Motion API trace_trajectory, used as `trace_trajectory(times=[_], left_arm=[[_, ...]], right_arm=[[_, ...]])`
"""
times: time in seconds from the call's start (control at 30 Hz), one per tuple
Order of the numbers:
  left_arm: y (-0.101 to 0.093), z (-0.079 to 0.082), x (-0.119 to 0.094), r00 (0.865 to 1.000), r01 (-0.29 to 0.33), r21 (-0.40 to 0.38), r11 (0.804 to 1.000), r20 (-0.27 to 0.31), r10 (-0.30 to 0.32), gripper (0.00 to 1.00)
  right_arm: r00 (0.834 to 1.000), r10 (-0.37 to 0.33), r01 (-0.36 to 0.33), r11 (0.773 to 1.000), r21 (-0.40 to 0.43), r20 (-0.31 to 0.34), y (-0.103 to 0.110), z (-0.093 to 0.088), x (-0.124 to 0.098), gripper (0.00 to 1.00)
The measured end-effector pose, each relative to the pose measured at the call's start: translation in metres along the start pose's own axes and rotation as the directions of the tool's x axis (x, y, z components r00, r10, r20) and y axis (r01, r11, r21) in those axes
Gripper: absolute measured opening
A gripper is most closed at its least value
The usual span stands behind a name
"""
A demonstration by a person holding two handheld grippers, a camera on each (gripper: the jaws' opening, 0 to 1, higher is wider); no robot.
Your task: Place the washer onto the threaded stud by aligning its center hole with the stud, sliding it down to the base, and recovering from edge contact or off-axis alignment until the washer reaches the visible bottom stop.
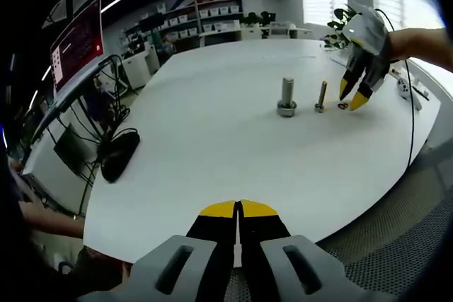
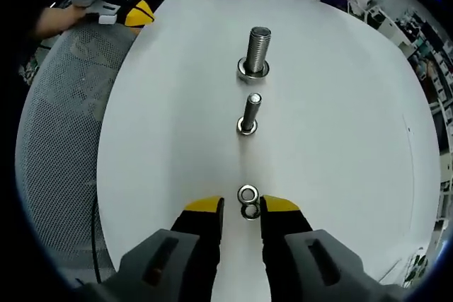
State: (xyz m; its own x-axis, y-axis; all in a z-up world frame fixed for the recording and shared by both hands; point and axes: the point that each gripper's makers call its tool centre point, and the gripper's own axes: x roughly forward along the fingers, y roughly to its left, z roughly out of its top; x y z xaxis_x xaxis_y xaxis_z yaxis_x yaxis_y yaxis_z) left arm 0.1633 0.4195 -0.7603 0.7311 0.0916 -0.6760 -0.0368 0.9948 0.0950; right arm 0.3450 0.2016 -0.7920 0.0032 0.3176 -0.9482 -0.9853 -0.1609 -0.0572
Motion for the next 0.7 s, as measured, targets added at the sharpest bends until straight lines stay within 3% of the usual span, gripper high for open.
trace_trajectory(times=[0.37, 0.7], left_arm=[[-0.0003, 0.0006, -0.0004, 1.0, 0.0, -0.001, 1.0, 0.004, 0.0, 0.0], [0.0001, -0.0002, 0.0, 1.0, 0.0, -0.001, 1.0, 0.0, 0.0, 0.0]], right_arm=[[0.999, 0.026, -0.026, 0.999, -0.017, -0.037, -0.0023, -0.0011, 0.0065, 0.22], [0.998, 0.052, -0.052, 0.999, -0.008, -0.033, 0.0005, -0.0001, 0.0071, 0.18]])
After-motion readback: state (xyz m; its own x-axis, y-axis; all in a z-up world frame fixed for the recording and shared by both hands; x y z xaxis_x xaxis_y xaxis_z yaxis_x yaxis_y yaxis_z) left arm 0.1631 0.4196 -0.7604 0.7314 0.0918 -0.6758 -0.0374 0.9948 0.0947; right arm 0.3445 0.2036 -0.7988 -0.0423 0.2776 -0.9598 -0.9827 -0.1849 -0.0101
